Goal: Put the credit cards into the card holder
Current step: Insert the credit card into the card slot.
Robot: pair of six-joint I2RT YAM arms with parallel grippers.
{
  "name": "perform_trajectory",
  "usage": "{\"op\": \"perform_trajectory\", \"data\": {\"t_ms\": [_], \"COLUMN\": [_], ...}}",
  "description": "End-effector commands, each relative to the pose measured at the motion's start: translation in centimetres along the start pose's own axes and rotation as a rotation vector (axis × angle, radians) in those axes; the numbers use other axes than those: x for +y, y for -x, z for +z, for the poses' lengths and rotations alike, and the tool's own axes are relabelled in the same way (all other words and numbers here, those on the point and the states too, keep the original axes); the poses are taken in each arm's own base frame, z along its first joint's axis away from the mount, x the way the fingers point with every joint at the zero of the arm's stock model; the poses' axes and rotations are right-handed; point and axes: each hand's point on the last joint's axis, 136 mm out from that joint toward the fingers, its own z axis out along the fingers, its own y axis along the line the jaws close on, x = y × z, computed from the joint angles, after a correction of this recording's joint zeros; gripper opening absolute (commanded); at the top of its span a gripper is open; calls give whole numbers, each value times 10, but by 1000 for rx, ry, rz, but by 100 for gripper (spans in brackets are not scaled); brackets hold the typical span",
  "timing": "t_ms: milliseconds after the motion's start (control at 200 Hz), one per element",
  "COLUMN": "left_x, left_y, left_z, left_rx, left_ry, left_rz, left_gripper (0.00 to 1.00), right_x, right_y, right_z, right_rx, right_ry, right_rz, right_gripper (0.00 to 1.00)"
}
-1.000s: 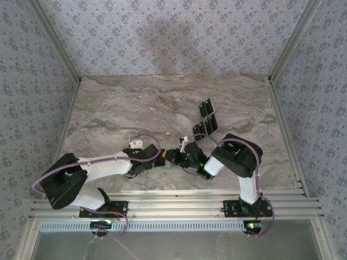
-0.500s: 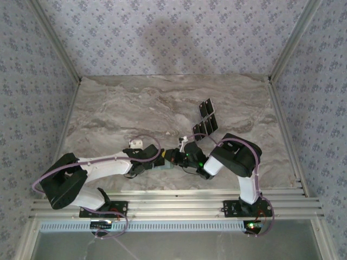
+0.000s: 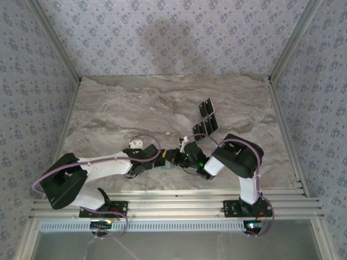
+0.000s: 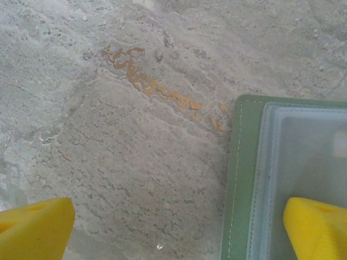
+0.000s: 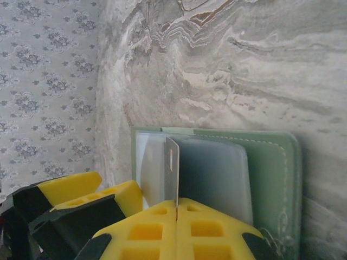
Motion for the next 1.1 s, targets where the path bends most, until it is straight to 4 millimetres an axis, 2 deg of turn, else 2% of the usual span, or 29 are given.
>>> {"op": "perform_trajectory", "data": {"t_ms": [0,485,1094], "left_x": [15,14,15], "left_y": [-20,-20,-21], "left_z": [2,2,2], "left_rx": [63,64,65], "left_ry": [47,47,46], "left_rz": [63,63,64], "left_gripper": [100,100,100], "right_x": [-25,-18,-13], "right_y": [-4,-12,-10], "right_z": [-8,5,6], "right_rx": [3,60,48], "right_ry": [-111,-63,13], "right_rz": [-13,-17,42], "right_gripper": [0,0,0]}}
